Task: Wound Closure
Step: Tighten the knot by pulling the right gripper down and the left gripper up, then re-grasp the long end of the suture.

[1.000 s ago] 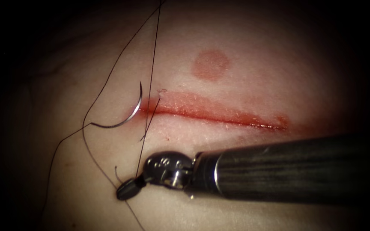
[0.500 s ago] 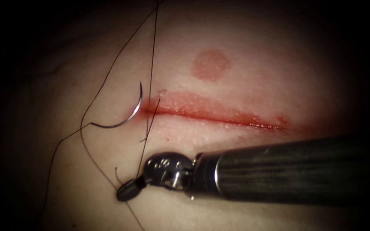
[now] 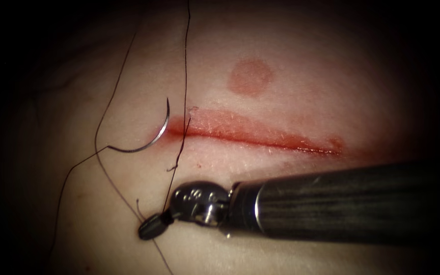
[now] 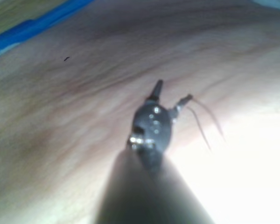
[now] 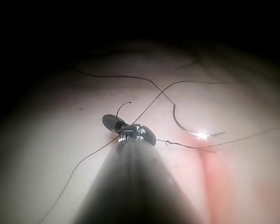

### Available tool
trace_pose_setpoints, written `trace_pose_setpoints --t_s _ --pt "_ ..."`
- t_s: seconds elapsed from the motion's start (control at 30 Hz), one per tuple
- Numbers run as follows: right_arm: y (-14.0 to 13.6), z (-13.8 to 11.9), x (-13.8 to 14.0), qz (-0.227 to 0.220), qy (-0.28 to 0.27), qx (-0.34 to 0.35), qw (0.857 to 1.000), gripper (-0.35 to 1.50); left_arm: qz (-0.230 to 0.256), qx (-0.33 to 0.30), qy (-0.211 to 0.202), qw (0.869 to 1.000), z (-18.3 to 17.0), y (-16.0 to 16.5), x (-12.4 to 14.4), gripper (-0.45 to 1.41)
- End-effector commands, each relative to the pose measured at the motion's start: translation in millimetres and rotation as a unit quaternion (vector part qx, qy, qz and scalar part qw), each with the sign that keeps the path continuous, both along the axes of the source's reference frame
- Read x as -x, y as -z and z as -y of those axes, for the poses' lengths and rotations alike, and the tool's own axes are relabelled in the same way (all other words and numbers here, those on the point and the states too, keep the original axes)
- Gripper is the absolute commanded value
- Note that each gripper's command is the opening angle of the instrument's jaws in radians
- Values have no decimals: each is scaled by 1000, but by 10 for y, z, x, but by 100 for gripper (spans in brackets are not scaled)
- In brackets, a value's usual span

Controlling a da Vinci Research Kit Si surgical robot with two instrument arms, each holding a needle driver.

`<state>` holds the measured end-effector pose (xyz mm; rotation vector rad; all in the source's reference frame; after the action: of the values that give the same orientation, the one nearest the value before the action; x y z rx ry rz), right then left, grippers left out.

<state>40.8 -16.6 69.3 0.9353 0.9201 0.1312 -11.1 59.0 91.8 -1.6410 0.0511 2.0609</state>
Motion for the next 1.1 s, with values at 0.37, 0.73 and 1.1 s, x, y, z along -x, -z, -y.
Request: trace_pose_setpoints --t_s 0.37,0.73,1.1 --pt "-6 4 -6 -4 1 3 1000 -35 94 -94 -45 990 26 25 -28 69" --pt "-7 4 -9 -3 0 3 1000 -35 148 -124 -117 974 98 67 -66 69" --pt "-7 5 -8 1 3 7 1000 -35 169 -123 -158 965 179 104 -69 69"
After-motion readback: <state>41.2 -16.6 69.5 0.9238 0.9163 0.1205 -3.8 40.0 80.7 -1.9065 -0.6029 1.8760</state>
